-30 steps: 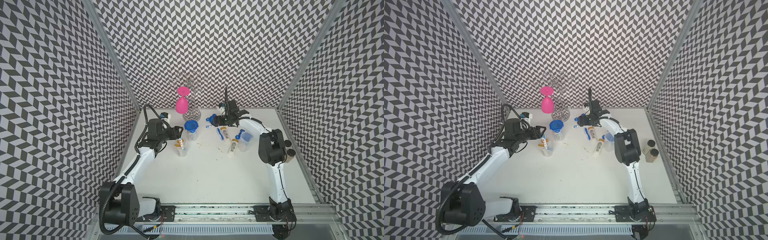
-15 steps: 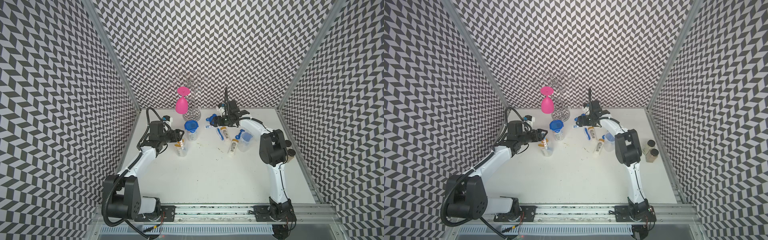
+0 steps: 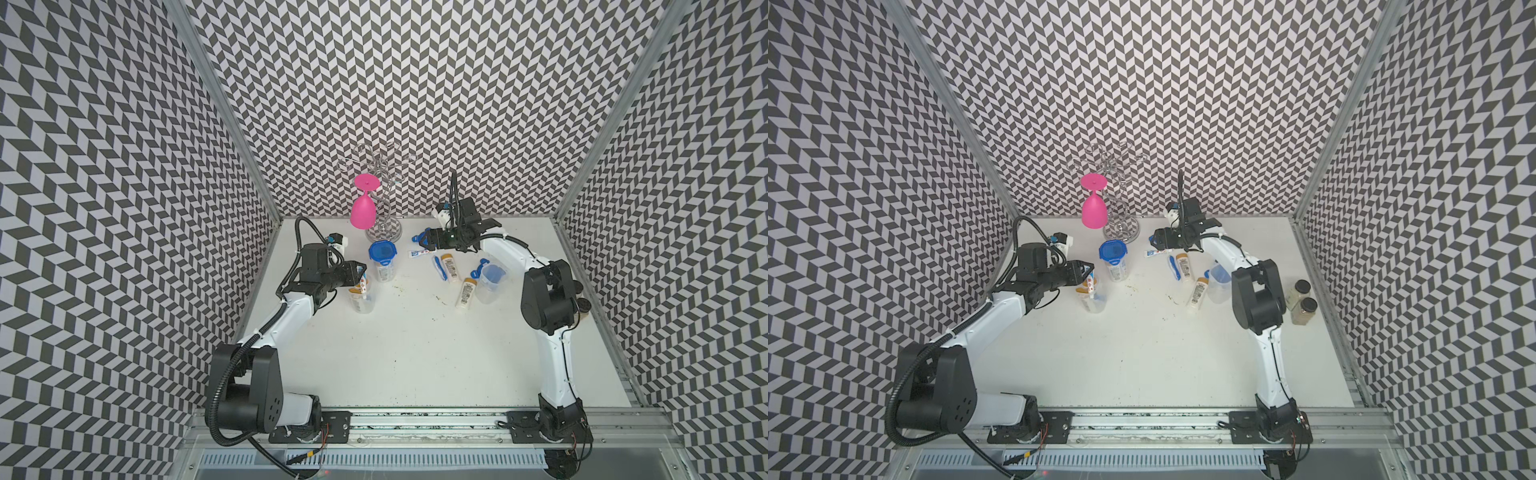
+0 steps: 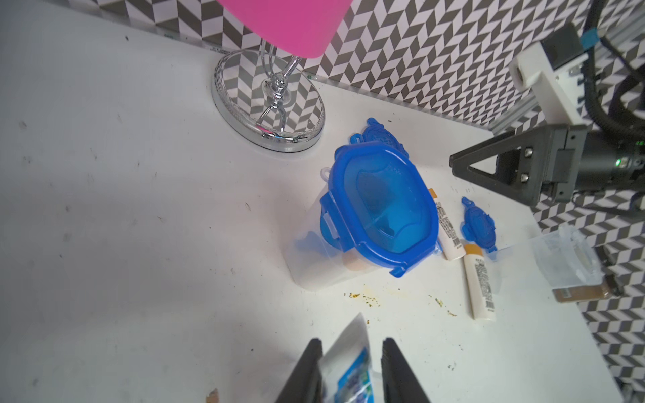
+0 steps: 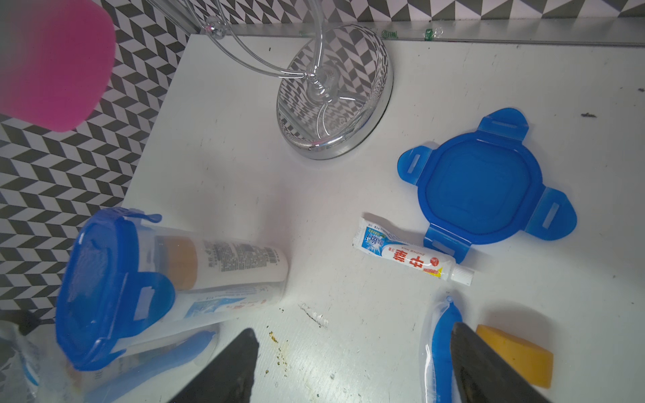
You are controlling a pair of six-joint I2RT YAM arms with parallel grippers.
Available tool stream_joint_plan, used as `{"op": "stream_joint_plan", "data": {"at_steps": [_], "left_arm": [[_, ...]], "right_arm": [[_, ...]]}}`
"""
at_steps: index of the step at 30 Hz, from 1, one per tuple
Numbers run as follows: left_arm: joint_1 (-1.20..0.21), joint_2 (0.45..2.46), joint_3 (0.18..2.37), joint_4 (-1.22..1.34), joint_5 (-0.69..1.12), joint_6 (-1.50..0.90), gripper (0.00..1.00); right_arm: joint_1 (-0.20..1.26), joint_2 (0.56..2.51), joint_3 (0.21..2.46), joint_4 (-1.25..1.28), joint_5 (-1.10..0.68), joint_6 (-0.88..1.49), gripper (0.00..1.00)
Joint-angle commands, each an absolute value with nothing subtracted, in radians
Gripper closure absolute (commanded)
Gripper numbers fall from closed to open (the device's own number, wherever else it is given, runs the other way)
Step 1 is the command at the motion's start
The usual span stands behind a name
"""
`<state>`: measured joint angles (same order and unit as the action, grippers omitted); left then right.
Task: Pack away toiletry kits
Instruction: Adjust the toiletry item in the container.
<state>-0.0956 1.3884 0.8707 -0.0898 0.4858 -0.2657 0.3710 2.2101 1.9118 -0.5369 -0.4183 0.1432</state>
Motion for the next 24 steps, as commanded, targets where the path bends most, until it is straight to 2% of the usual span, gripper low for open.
{"op": "stream_joint_plan", "data": {"at_steps": [1, 8, 11, 19, 24], "left_arm": [[-0.090, 1.391, 0.868, -0.066, 0.494, -0.262, 0.78], [-0.090, 1.381, 0.876, -0.076, 0.490, -0.258, 0.95], [-0.089, 1.370, 0.881, -0.081, 0.492, -0.256, 1.00], [-0.092, 1.298, 0.889, -0.117, 0.503, -0.242, 1.00], [-0.106, 1.207, 0.829, -0.055, 0.483, -0.241, 1.00]], "right_arm": [[0.377, 2.155, 1.907, -0.498, -0.418, 0.146, 0.15], [0.378, 2.157, 1.907, -0.494, -0.419, 0.145, 0.16], [0.377, 2.157, 1.910, -0.495, -0.420, 0.143, 0.16], [0.379, 2.141, 1.889, -0.486, -0.427, 0.146, 0.16], [0.379, 2.129, 1.870, -0.475, -0.435, 0.150, 0.16]]}}
